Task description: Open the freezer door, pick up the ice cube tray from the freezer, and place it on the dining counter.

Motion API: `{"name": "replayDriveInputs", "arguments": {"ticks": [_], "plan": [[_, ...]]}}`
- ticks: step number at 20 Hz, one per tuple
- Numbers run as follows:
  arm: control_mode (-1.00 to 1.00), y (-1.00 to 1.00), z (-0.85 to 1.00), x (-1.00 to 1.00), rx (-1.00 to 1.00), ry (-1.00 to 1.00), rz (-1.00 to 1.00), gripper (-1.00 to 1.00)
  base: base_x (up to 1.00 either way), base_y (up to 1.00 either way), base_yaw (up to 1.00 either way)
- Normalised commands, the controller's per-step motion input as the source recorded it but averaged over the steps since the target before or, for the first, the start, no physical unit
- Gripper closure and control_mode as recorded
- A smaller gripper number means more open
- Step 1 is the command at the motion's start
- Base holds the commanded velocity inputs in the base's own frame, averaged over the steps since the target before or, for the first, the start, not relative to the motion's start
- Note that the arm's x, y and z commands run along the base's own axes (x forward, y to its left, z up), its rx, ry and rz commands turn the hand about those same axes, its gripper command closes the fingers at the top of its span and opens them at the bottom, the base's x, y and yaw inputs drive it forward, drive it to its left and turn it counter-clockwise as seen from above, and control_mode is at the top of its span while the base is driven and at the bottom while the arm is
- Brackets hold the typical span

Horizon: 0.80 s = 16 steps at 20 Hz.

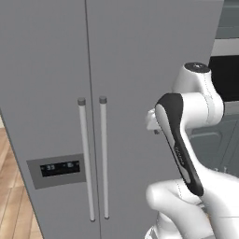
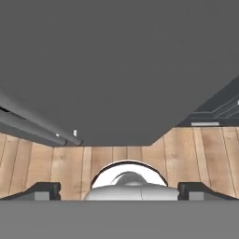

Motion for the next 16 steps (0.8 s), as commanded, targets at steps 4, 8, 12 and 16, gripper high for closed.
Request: {"name": "replayDriveInputs", "arguments": {"ticks": [4,8,12,16], "plan": [[-1.00,1.00,-0.25,-0.16,-0.15,0.00,0.25,-1.00,0.00,0.00,0.00],[-1.00,1.00,-0.27,-0.06,-0.12,-0.01,0.25,-1.00,0.00,0.00,0.00],[-1.00,0.99,-0.27,0.00,-0.02,-0.14,0.10,-1.00,0.00,0.00,0.00],[-1.00,0.63,-0.03,0.00,0.01,-0.45,-0.02,-1.00,0.00,0.00,0.00]]}}
